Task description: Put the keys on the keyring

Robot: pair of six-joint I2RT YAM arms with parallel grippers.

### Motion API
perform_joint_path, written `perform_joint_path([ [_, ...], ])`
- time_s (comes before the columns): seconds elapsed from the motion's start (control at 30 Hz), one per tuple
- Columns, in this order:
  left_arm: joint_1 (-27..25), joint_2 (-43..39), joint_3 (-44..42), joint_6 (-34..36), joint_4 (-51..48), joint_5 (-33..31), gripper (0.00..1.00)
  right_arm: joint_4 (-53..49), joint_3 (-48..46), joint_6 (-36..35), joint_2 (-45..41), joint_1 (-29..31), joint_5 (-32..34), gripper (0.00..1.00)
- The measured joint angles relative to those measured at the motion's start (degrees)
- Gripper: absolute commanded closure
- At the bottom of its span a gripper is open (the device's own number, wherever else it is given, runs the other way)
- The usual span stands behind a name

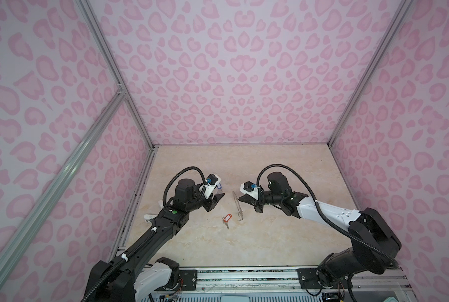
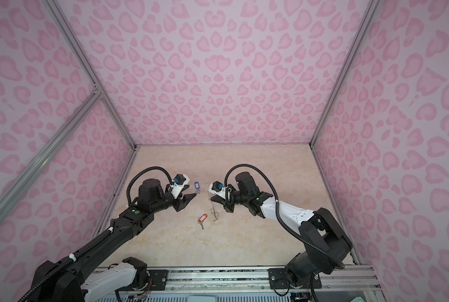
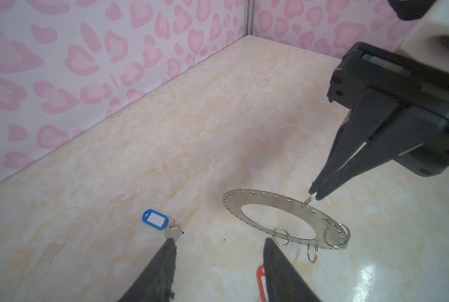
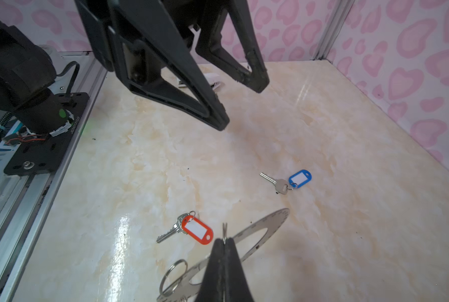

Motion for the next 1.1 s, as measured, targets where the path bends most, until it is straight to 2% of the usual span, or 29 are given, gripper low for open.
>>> perform_joint_path([
  [0.13, -1.6, 0.3, 0.0, 3.6, 0.0, 2.1, 0.48, 6.4, -2.1, 1.6, -0.6, 0.0, -1.8, 1.0],
  [0.3, -3.5, 0.6, 0.0, 7.5, 0.0, 3.7, 0.5, 9.6, -2.0, 1.6, -0.6, 0.0, -2.8, 1.0],
  [0.83, -5.6, 3.4, 0.5, 11.3, -0.1, 4.0, 0.61, 9.3, -0.5, 0.1, 0.3, 0.0, -6.1, 1.0],
  [1.03, -6.1, 4.0, 1.6, 11.5, 0.0, 5.2, 0.62, 9.3, -0.1, 0.0, 1.0, 0.0, -7.1, 1.0],
  [1.1, -6.4, 4.3, 1.6, 11.6, 0.0, 5.9, 0.67, 9.3, -0.1, 0.0, 1.1, 0.0, -7.3, 1.0],
])
